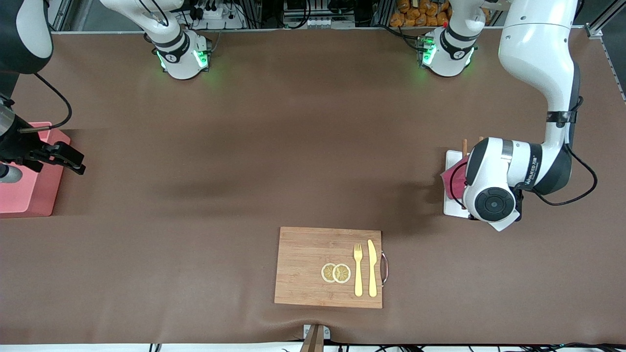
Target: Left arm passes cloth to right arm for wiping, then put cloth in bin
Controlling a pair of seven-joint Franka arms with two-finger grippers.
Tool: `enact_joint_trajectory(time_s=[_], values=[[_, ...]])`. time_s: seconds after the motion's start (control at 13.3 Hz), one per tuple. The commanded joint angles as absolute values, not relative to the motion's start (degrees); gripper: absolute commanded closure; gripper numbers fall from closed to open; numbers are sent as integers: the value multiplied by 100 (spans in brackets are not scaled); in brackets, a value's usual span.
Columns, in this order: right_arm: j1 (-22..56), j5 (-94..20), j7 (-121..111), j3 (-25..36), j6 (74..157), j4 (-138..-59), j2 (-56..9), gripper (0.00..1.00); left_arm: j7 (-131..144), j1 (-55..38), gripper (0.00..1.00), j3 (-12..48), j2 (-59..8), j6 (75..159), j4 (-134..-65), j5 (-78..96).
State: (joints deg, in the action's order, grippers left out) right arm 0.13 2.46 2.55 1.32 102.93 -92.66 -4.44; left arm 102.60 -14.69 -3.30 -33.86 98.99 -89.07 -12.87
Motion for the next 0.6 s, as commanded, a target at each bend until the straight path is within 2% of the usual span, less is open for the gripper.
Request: enact_joint_trajectory(time_s=[0.0,0.37,0.45,0.52], values=[[53,299,360,141,10239,-9185,-483,0,10389,-1477,0,-325,-3384,9914,-9000,-1520],[53,299,369,141,10239,-9202,-483,0,10389,-1564,0,-325,-3445,9914,-9237,-1687],[35,299,360,141,10239,-9185,-492,0,10406,-1582,5,-325,-3454,9905,-9237,-1687],[61,299,369,149,10239,-9202,-492,0,10415,-1582,37,-325,-3445,9914,-9229,-1687]])
